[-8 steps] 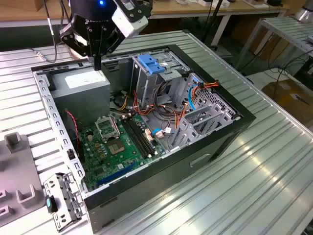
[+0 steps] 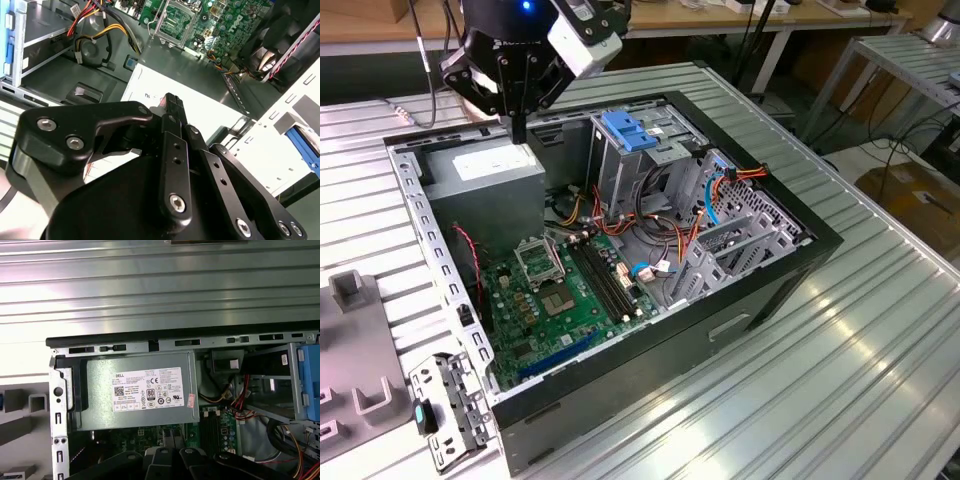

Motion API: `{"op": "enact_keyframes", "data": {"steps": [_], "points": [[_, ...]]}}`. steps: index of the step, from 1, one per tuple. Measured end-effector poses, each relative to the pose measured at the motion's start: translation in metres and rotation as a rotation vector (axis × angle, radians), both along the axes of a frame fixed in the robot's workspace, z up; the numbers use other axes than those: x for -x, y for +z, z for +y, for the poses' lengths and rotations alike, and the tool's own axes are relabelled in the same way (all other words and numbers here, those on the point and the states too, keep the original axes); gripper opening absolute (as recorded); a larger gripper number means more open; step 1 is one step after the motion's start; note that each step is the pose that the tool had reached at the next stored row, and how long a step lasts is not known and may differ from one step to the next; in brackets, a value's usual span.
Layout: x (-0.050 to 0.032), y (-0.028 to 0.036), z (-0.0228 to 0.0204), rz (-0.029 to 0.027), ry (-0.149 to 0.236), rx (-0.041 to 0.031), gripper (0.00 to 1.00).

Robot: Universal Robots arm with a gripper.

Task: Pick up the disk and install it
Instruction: 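Reach for the disk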

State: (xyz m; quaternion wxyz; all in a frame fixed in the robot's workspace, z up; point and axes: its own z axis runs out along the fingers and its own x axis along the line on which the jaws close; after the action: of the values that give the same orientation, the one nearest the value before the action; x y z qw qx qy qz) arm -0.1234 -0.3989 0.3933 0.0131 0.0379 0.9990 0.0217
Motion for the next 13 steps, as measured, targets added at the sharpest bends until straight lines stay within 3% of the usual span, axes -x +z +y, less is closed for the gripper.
{"op": "enact_keyframes", "data": {"steps": [13], "points": [[0.0066, -0.0003, 0.0, 0.0011, 0.0, 0.0001, 0.11]]}}
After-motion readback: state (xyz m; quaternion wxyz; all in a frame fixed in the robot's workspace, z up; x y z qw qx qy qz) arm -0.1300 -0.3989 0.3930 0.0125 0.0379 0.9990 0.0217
